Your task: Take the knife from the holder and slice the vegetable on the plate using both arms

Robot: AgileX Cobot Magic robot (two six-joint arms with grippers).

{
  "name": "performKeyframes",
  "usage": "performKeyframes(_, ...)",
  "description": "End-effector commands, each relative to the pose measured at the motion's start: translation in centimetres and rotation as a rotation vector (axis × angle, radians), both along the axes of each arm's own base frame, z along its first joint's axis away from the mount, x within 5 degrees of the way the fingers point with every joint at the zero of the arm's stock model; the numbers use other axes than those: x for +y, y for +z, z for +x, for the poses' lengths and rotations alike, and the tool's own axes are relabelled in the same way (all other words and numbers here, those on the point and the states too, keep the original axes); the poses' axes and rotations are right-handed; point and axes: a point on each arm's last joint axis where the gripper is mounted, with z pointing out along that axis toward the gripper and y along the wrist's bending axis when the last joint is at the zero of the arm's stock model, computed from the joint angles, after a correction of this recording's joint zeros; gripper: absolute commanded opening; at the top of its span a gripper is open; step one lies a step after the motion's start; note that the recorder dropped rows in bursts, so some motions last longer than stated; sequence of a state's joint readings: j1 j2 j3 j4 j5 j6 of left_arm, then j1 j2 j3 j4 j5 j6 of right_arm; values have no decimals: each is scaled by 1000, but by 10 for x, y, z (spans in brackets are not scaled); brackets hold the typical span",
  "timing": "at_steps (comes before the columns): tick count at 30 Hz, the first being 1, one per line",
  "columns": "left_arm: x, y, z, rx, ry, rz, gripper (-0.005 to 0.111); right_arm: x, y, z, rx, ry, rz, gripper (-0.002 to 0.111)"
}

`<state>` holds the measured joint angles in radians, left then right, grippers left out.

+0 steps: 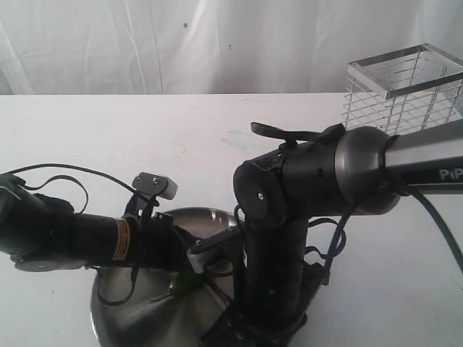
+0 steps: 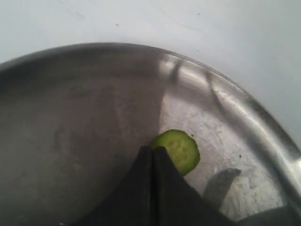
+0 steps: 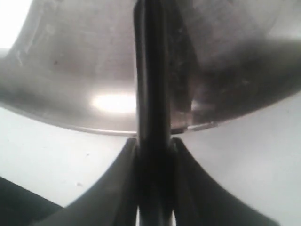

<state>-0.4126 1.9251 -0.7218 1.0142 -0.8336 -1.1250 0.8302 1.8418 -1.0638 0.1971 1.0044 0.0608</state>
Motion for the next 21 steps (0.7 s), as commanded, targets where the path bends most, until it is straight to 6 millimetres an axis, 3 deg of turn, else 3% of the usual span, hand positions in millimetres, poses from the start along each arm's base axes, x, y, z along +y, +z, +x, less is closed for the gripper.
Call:
performKeyframes(1,1,-23,-15,78,-58,146,0,-8,-2,-5,63,22,-69,0)
performKeyframes(10,2,-19,-13,70,-33,143,0,-4,-3,0,12,-21,-32,0)
performKeyframes(21,0,20,-9,-52,-2,62,0,-2,-3,1,-8,-27,-15,0)
